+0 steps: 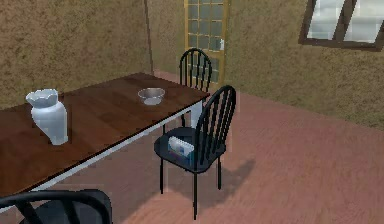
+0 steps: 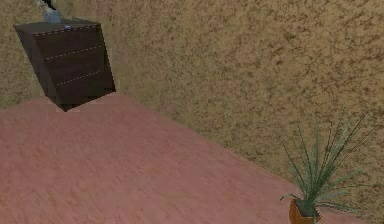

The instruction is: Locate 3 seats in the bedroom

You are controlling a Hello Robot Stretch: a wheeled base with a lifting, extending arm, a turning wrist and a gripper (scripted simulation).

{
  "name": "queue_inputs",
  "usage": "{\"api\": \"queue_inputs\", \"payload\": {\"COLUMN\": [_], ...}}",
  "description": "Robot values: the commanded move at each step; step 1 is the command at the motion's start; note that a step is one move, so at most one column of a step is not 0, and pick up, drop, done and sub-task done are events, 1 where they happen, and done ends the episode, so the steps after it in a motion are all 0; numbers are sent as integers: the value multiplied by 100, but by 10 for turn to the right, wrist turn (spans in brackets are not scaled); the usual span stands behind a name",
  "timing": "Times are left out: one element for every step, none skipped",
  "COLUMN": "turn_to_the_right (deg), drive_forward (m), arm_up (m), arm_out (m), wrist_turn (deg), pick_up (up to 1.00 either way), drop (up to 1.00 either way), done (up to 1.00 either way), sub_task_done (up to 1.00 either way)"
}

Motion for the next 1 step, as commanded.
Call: {"api": "queue_inputs", "payload": {"turn_to_the_right": [0], "drive_forward": [0], "arm_up": [0], "arm_out": [0], "wrist_turn": [0], "pick_up": [0], "drop": [0], "done": [100], "sub_task_done": [0]}}
